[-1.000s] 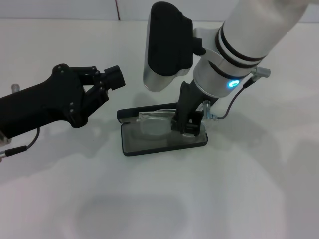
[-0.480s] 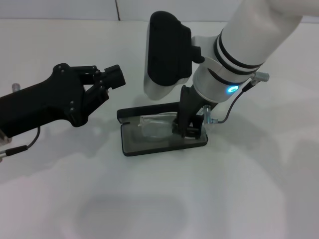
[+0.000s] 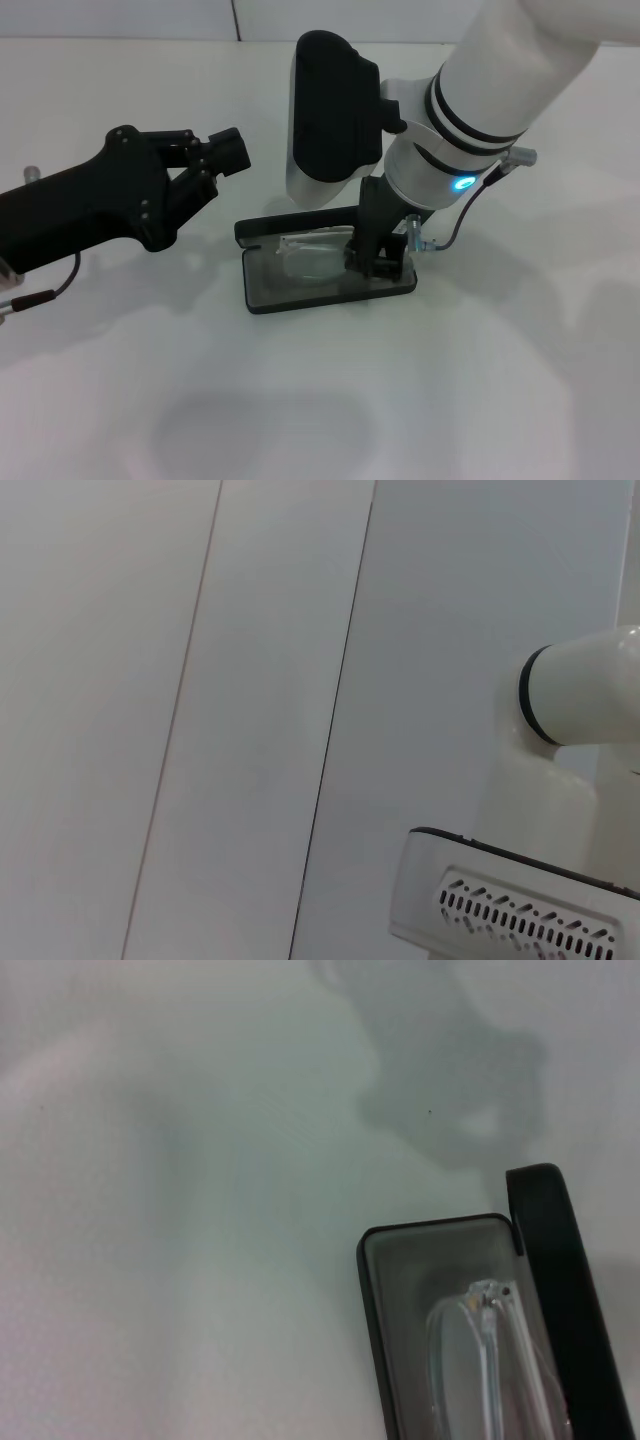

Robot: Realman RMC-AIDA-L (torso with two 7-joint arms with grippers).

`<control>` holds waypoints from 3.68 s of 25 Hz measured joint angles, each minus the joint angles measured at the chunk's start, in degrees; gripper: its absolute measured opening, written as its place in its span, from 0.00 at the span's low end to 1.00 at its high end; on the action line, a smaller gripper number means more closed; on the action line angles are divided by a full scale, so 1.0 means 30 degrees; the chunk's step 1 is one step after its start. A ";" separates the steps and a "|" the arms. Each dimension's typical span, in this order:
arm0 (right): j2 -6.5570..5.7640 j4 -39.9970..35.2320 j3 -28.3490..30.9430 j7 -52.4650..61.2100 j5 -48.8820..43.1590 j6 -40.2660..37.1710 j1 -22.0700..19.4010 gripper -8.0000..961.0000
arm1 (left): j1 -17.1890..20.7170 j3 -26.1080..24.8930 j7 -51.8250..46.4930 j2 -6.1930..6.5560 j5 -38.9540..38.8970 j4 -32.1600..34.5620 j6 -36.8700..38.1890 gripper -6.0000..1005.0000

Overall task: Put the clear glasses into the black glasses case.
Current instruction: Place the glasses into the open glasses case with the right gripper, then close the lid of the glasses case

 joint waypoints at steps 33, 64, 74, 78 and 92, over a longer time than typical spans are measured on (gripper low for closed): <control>-0.0001 0.0061 -0.0717 -0.0039 0.0081 0.1037 -0.0040 0.10 | -0.0077 0.0000 0.0043 -0.0001 -0.0001 -0.0264 -0.0024 0.07; 0.0000 0.0273 -0.0713 0.0026 0.0192 0.1335 -0.0042 0.11 | -0.0076 -0.0004 0.0030 0.0000 -0.0001 -0.0265 -0.0020 0.07; 0.0000 -0.0497 -0.0589 0.0003 0.0207 0.1425 -0.0486 0.20 | -0.0010 0.0003 0.0058 0.0000 0.0000 -0.0265 -0.0019 0.07; -0.0001 -0.2233 -0.0512 -0.0197 0.0038 0.1526 -0.1459 0.27 | 0.0062 0.0000 0.0114 -0.0001 0.0000 -0.0264 -0.0012 0.07; -0.0093 -0.7389 0.2161 -0.1198 0.0129 0.1854 -0.6915 0.27 | 0.0324 -0.1833 0.0029 -0.0036 -0.0483 -0.0262 0.0456 0.07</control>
